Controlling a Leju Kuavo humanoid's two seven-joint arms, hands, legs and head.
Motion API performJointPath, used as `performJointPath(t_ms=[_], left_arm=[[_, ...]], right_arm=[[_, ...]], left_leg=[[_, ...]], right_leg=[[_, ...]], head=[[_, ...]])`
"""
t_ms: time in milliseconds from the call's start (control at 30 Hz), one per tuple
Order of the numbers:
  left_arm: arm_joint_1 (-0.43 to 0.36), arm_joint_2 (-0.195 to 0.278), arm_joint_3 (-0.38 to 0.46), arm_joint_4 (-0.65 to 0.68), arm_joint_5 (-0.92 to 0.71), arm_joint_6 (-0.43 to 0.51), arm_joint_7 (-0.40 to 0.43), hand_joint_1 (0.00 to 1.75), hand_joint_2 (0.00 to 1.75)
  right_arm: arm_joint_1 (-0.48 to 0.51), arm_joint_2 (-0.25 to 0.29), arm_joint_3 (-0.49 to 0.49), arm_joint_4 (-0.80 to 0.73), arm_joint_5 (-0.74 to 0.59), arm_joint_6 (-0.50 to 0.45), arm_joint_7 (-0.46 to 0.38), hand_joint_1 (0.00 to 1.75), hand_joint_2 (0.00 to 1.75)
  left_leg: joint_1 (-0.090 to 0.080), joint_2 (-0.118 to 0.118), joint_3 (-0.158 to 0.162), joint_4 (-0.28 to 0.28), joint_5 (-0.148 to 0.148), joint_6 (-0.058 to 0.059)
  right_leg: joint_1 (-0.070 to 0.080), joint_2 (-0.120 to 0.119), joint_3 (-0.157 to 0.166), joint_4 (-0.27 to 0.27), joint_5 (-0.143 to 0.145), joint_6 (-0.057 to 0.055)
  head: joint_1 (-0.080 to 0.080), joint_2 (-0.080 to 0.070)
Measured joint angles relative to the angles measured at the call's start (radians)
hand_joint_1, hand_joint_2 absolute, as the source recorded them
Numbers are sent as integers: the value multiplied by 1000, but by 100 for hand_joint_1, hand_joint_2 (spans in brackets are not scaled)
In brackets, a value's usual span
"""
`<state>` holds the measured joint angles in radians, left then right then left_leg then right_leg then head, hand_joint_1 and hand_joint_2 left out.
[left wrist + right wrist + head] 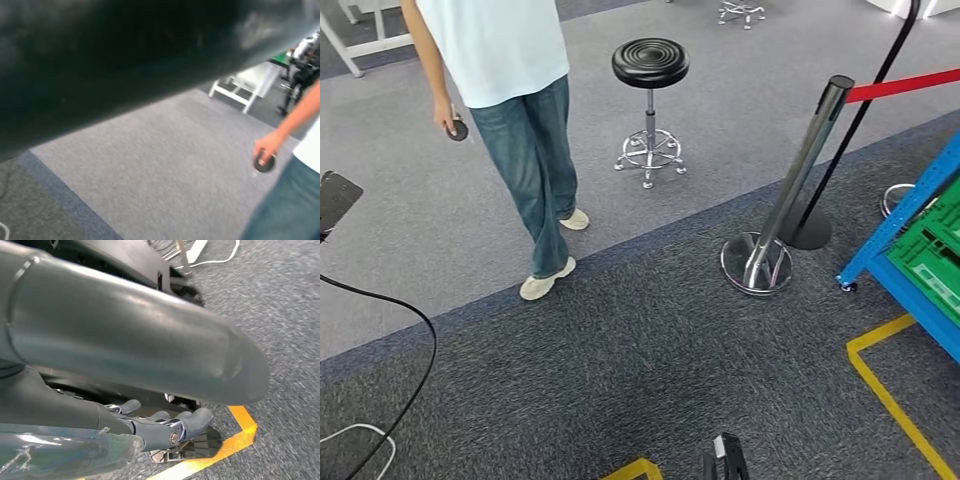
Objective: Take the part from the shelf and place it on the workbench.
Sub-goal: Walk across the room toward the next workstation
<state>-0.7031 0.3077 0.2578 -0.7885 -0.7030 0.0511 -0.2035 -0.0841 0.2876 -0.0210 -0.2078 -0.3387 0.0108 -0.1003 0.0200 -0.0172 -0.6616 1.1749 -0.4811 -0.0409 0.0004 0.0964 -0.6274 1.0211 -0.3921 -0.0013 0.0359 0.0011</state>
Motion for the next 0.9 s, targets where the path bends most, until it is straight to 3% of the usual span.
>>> performJointPath(t_ms=[67,100,167,200,267,333,400,433,500,533,600,633,700,733,800,833,900], left_arm=[[3,3,2,2,0,2,-1,0,0],[6,5,3,4,1,2,-2,0,0],[14,4,5,8,2,3,-6,0,0],[17,2,6,9,3,3,-9,0,0],[25,0,7,10,5,4,-15,0,0],[42,2,13,11,7,4,-19,0,0],[67,1,19,11,8,5,-20,0,0],[79,-1,21,11,8,6,-22,0,0],[102,-5,23,11,9,9,-24,0,0],[113,-6,25,11,10,11,-26,0,0],[131,-7,30,12,12,16,-27,0,0],[140,-8,34,12,12,19,-27,0,0],[154,-12,41,12,12,23,-28,0,0],[161,-14,43,12,11,25,-28,0,0],[180,-13,51,13,6,35,-25,0,0],[194,-13,56,15,1,43,-24,0,0],[229,-13,66,22,-6,57,-21,0,0]], right_arm=[[-2,0,4,0,0,2,0,0,0],[-2,0,6,0,0,3,0,0,0],[-1,0,10,0,0,5,0,0,0],[1,0,13,0,0,6,-1,0,0],[1,0,17,0,0,6,-1,0,0],[-2,0,20,0,0,6,-4,0,0],[-5,-1,21,0,0,4,-7,0,0],[-6,-1,21,0,0,4,-7,0,0],[-3,-1,24,0,0,3,-6,0,0],[0,-1,26,0,0,2,-5,0,0],[4,-1,31,0,0,1,-3,0,0],[6,-1,33,0,0,0,-3,0,0],[7,-1,36,0,0,-1,-3,0,0],[7,-1,37,0,0,-1,-3,0,0],[6,-1,38,0,0,-3,-3,0,0],[5,-2,38,0,0,-4,-3,0,0],[6,-2,39,0,0,-5,-3,0,0]], left_leg=[[10,-45,61,-126,44,-4],[11,-59,76,-158,49,-3],[8,-47,79,-170,48,10],[7,-34,79,-172,50,18],[5,-9,79,-174,54,34],[-3,18,79,-174,53,43],[-9,47,80,-174,52,47],[-11,61,81,-174,50,48],[-14,86,86,-174,46,46],[-16,97,89,-173,43,44],[-21,118,92,-171,39,36],[-24,129,93,-172,38,33],[-23,146,97,-173,34,24],[-20,133,96,-165,25,18],[-15,75,67,-95,-18,8],[-13,45,35,-31,-48,5],[-11,25,-29,86,-85,1]], right_leg=[[-1,27,-7,4,3,12],[-2,40,-12,3,6,19],[-7,64,-23,-4,14,33],[-8,58,-28,-3,13,37],[-3,-1,-55,45,-19,43],[1,-70,-111,175,-90,44],[1,-88,-154,286,-135,44],[1,-90,-149,290,-130,43],[4,-109,-82,180,-76,37],[10,-134,-41,108,-54,33],[19,-166,7,21,-33,22],[22,-166,9,14,-35,18],[19,-137,9,9,-28,8],[16,-124,11,6,-26,2],[9,-99,15,0,-21,-8],[7,-85,15,-1,-20,-11],[6,-53,15,-1,-19,-13]], head=[[1,0],[0,0],[-1,0],[-1,0],[5,0],[11,0],[11,0],[11,0],[11,0],[11,0],[10,0],[9,0],[9,0],[8,0],[4,0],[1,0],[-1,0]])
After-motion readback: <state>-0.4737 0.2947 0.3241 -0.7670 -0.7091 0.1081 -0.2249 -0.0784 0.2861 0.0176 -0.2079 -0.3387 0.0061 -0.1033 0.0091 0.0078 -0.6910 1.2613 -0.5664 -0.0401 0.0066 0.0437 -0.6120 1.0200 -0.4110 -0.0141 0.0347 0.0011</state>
